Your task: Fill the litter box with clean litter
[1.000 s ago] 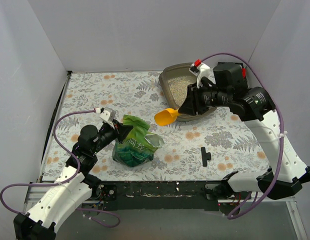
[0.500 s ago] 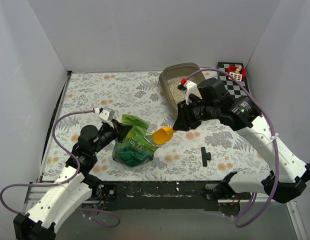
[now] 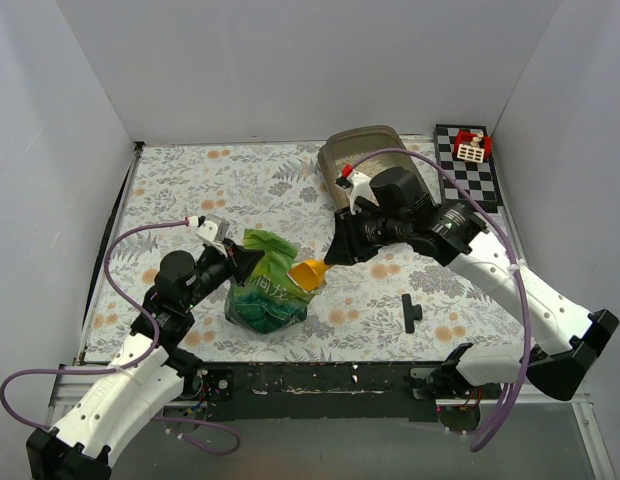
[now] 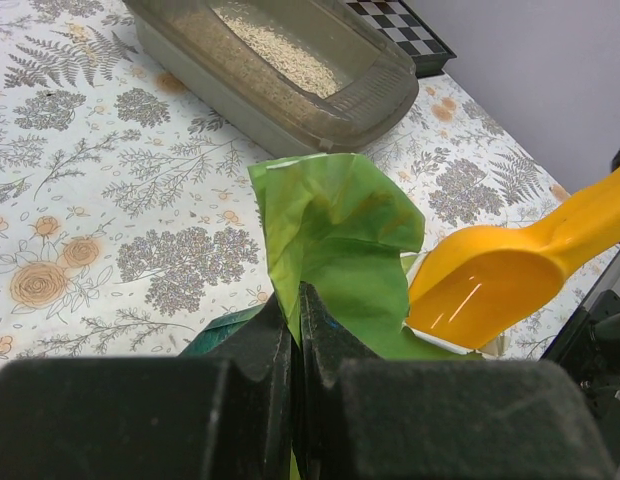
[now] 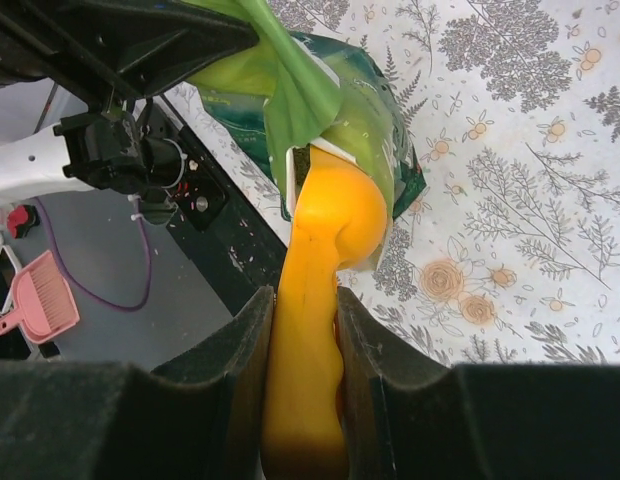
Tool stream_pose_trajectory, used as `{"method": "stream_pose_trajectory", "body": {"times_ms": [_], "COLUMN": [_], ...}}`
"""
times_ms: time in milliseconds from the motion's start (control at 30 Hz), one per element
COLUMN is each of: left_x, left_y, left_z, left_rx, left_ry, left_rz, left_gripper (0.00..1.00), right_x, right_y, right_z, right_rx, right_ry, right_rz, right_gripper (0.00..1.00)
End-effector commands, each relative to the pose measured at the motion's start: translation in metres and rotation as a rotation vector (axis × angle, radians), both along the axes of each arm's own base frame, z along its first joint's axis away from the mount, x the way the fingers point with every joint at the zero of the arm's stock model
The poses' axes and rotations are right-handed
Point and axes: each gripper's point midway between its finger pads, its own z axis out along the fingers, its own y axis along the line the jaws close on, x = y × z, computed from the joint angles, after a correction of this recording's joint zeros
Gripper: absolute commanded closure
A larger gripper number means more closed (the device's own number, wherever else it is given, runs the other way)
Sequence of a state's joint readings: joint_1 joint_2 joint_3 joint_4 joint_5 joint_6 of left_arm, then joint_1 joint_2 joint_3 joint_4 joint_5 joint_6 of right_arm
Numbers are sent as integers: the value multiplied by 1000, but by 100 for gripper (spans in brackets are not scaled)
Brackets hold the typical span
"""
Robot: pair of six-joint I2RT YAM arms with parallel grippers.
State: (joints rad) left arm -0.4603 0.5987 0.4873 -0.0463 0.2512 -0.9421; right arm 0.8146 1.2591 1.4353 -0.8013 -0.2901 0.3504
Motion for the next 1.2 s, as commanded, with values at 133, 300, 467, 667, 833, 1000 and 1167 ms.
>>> {"method": "stream_pose_trajectory", "body": {"times_ms": [133,300,467,667,833,1000,1167], "left_x": [-9,-17,-27,-29,-29,-30,-30], "left_y": [1,-3,-7,-6,-5,-7,-8], "left_z": [0,8,16,18,16,15,13], "left_rx": [37,30,17,16,24,26,30], "left_ry": [-6,-49,-96,-108,-104,-103,-98], "left_rz": [-36,-84,-134,-138,-128,-137,-144], "left_gripper": [100,100,100,100,100,100,100], "right_x": [15,17,24,29,18,0,-13], "right_y": [32,31,32,36,44,58,77], "right_z": [-12,-35,-55,-97,-152,-193,-201], "right_rx": [63,-44,-137,-211,-179,-54,201], "right_ry": [67,147,216,302,418,539,612], "right_rz": [-31,-45,-74,-116,-130,-118,-97], "right_gripper": [99,99,99,99,99,99,99]}}
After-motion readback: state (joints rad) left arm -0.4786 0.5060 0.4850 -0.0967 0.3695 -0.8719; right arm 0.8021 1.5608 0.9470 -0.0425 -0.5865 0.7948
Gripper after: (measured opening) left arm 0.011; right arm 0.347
